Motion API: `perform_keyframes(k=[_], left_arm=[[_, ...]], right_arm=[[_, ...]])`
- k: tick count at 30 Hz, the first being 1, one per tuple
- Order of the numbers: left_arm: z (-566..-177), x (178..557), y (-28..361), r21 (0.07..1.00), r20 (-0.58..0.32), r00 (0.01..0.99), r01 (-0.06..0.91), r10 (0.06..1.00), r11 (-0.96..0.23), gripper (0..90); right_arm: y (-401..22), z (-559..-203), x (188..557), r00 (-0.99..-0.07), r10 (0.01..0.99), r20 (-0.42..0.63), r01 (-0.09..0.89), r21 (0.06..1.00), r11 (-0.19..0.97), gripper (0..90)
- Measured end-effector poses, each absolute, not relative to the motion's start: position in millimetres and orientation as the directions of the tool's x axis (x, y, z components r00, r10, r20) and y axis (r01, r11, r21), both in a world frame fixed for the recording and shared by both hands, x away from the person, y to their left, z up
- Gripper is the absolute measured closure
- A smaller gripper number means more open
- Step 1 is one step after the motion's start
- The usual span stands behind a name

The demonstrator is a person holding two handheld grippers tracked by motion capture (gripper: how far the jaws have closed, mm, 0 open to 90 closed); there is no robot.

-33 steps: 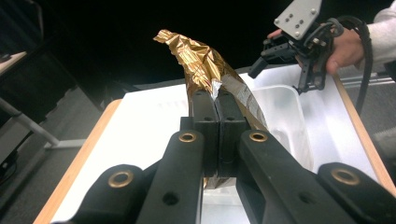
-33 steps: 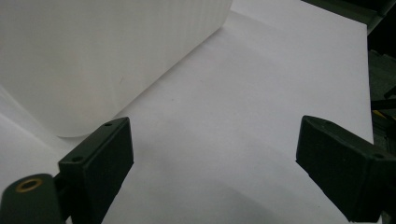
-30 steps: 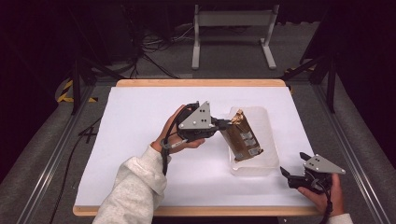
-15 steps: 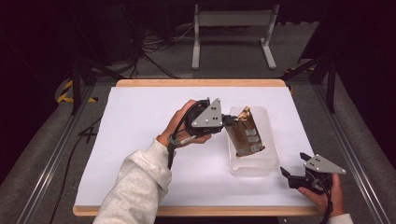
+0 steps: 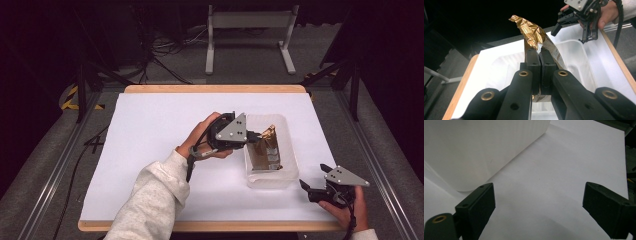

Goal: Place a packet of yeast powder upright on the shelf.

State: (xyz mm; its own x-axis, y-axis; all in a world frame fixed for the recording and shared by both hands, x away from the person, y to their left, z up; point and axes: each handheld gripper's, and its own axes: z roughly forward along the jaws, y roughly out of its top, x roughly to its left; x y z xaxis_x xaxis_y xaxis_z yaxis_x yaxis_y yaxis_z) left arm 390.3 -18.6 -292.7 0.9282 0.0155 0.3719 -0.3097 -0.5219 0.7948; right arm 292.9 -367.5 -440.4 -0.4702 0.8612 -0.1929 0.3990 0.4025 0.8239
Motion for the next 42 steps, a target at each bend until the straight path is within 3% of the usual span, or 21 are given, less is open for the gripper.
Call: perform_keyframes(k=[42], left_arm=[[-330.0,392.8,-49.3,0.87,0.251,0.968,-0.217,0.019,-0.443,87.2]], right_arm=[[-368.5,-440.4,292.6,-0.469,0.863,-0.189,0.396,0.828,0.396,11.5]])
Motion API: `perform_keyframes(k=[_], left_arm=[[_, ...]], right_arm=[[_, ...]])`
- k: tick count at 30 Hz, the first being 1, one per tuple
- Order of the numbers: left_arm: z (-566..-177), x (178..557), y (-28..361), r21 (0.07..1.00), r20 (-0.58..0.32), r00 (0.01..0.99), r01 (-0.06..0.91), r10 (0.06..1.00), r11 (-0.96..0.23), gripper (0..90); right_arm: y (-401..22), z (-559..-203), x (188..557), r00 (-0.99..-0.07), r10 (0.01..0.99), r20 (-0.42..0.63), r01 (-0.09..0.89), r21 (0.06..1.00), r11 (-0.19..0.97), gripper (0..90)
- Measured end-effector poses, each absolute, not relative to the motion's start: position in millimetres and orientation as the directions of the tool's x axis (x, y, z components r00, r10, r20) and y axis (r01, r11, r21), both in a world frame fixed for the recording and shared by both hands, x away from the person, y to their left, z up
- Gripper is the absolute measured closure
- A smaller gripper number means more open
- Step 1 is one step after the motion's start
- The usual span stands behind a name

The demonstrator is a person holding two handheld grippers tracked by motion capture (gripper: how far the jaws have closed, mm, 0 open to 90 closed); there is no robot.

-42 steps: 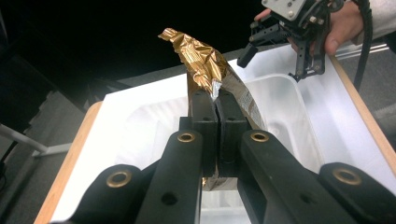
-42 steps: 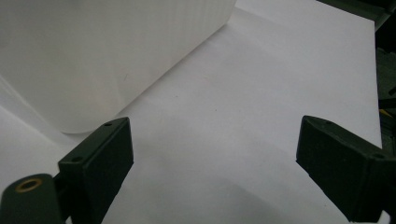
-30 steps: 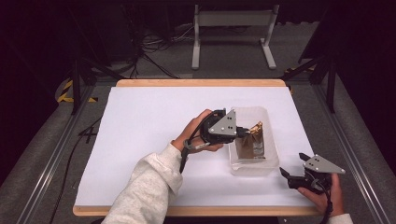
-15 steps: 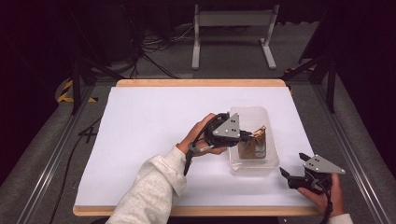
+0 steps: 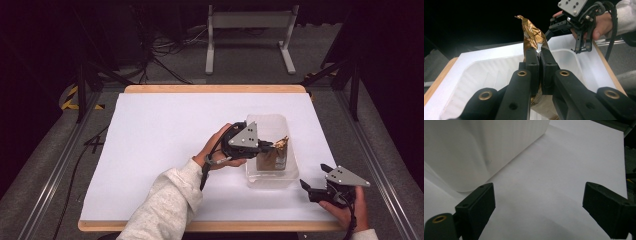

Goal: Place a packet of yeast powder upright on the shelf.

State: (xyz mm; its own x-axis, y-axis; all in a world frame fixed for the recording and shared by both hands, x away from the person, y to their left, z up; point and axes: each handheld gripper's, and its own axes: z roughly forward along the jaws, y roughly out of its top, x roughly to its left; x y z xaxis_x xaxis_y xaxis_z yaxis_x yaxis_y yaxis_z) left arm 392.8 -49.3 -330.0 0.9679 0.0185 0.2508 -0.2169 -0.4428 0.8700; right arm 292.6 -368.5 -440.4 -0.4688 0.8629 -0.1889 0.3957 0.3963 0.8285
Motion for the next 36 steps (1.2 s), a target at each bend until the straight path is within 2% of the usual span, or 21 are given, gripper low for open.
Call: perform_keyframes(k=[36], left_arm=[[-332.8,391.3,-44.2,0.918,0.186,0.981,-0.154,0.055,-0.367,79.2]], right_arm=[[-368.1,-439.4,292.0,-0.461,0.865,-0.199,0.383,0.834,0.396,11.7]])
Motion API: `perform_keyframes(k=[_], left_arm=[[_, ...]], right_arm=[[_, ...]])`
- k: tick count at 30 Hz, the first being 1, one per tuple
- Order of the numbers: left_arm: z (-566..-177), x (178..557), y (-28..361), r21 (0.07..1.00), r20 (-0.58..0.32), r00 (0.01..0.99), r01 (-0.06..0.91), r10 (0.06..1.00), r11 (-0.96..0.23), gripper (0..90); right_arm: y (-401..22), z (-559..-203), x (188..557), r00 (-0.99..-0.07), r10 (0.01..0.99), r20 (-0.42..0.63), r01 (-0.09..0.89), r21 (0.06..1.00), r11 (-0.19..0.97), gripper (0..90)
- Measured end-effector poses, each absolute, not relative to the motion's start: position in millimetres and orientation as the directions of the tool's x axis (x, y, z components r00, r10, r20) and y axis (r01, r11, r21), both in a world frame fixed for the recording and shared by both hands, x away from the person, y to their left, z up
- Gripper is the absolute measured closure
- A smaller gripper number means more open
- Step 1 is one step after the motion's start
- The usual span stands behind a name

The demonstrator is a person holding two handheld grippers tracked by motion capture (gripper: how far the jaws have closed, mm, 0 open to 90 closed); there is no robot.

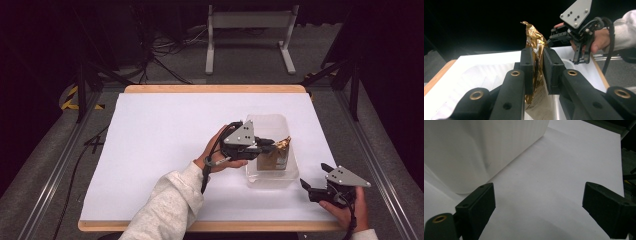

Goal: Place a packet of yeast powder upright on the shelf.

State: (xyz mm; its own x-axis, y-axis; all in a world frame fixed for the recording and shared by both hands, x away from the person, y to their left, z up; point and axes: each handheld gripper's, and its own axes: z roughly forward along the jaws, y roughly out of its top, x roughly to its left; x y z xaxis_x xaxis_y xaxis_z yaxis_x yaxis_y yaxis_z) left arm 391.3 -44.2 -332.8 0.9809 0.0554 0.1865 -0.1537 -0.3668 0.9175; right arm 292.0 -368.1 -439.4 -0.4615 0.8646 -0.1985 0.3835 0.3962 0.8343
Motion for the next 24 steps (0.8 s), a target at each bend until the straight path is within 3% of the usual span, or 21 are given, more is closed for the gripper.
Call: perform_keyframes(k=[24], left_arm=[[-324.6,389.3,-40.2,0.917,0.214,0.972,-0.166,0.097,-0.364,76.4]], right_arm=[[-367.8,-439.1,291.7,-0.464,0.863,-0.2,0.38,0.835,0.398,11.7]])
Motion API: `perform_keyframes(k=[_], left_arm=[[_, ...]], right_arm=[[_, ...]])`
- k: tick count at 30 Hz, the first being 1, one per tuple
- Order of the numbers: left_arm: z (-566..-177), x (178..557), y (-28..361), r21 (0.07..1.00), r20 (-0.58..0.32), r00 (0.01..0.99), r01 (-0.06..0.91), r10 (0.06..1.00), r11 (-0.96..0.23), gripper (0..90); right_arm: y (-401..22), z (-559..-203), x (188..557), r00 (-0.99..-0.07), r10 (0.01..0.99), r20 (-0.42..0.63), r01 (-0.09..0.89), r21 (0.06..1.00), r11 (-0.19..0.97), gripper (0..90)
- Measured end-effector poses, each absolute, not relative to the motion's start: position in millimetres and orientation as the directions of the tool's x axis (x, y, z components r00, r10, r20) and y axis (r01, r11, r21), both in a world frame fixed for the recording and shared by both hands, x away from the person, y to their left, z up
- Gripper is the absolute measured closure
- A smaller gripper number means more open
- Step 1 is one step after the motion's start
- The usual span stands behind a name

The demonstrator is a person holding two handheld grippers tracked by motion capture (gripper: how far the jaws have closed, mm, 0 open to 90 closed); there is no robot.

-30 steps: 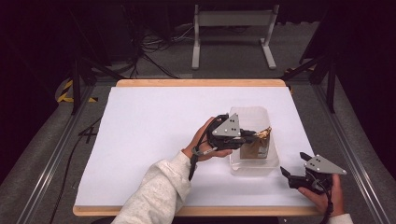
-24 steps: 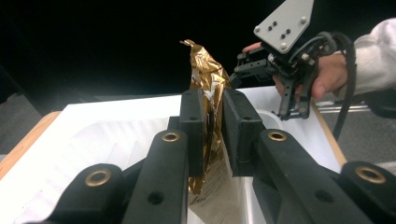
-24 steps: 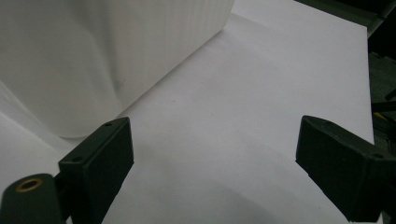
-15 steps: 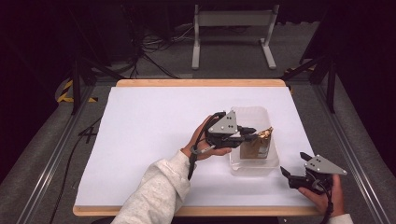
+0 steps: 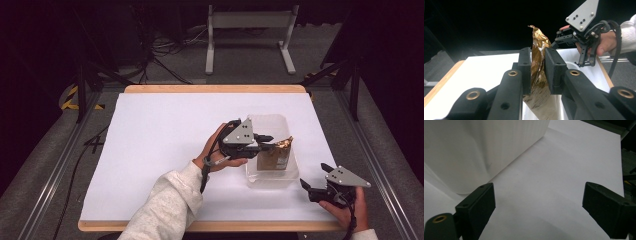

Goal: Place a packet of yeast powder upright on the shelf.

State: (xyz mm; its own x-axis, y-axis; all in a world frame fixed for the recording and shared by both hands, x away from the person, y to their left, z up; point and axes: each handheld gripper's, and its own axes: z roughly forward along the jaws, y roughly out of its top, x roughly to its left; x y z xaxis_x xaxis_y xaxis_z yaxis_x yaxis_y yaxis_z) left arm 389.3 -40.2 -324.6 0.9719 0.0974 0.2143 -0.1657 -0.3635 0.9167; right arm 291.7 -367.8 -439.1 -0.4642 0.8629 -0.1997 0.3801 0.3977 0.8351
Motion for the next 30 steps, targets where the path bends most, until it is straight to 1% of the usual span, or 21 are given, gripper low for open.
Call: perform_keyframes(k=[8,16,24,30], left_arm=[[-319.8,388.9,-31.7,0.907,0.236,0.964,-0.173,0.124,-0.384,73.7],[-313.7,387.0,-22.3,0.908,0.243,0.959,-0.172,0.148,-0.382,67.8],[-312.3,381.4,-16.9,0.889,0.277,0.948,-0.19,0.157,-0.417,63.3],[-311.4,379.4,-7.0,0.889,0.279,0.945,-0.186,0.173,-0.419,62.3]], right_arm=[[-368.2,-438.8,291.5,-0.459,0.866,-0.199,0.381,0.837,0.393,11.7],[-368.1,-438.5,291.7,-0.459,0.865,-0.202,0.378,0.837,0.396,11.7],[-368.1,-438.8,292.3,-0.459,0.866,-0.2,0.381,0.836,0.395,11.7],[-368.7,-438.7,292.4,-0.459,0.866,-0.199,0.383,0.835,0.395,11.7]])
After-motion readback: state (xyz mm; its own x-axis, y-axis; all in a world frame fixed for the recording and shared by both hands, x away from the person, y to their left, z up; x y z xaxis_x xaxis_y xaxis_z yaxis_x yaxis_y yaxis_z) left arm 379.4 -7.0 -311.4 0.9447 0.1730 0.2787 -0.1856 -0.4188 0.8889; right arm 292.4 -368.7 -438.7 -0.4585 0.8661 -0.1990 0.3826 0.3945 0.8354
